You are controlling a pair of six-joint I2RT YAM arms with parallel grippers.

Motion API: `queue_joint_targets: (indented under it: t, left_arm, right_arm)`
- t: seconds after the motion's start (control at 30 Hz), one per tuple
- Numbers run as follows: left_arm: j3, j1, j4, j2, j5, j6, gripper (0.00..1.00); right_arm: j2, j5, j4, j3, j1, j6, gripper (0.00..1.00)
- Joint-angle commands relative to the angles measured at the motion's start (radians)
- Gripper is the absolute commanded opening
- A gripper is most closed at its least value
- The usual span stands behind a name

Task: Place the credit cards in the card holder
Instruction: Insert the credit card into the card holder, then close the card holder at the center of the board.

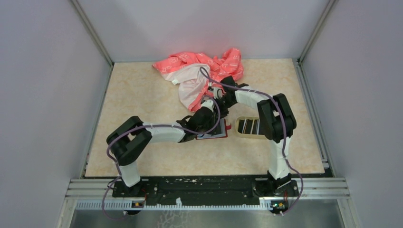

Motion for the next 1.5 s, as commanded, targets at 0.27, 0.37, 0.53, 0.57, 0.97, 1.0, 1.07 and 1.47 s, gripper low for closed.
queue_joint_targets:
  t: [0.27, 0.37, 0.53, 0.57, 0.97, 1.0, 1.07, 1.47]
  left_arm:
    - [0.017, 0.016, -0.100, 0.035, -0.145, -0.031, 0.32]
    - [-0.004, 0.023, -0.101, 0.019, -0.156, -0.040, 0.33]
    - [-0.027, 0.033, -0.110, -0.025, -0.168, -0.038, 0.34]
    - [-0.032, 0.034, -0.108, -0.039, -0.168, -0.033, 0.34]
    - [-0.316, 0.039, 0.175, -0.439, 0.008, 0.158, 0.55]
    - [-0.356, 0.045, 0.201, -0.478, 0.016, 0.154, 0.63]
    - [-0.449, 0.069, 0.280, -0.564, 0.052, 0.118, 0.79]
    - [-0.699, 0.270, 0.408, -0.617, 0.375, -0.229, 0.84]
  right_arm:
    - [-0.132, 0.115, -0.070, -0.019, -0.059, -0.133, 0.39]
    - [-0.189, 0.069, -0.047, -0.049, -0.082, -0.152, 0.39]
    - [-0.273, 0.010, -0.012, -0.094, -0.093, -0.213, 0.39]
    - [-0.290, -0.004, -0.008, -0.100, -0.093, -0.224, 0.39]
    - [-0.573, -0.369, 0.190, -0.352, -0.093, -0.602, 0.34]
    - [-0.583, -0.419, 0.163, -0.383, -0.093, -0.716, 0.33]
    - [-0.556, -0.480, 0.040, -0.396, -0.093, -0.954, 0.32]
    - [-0.315, 0.069, -0.031, -0.244, 0.011, -0.808, 0.25]
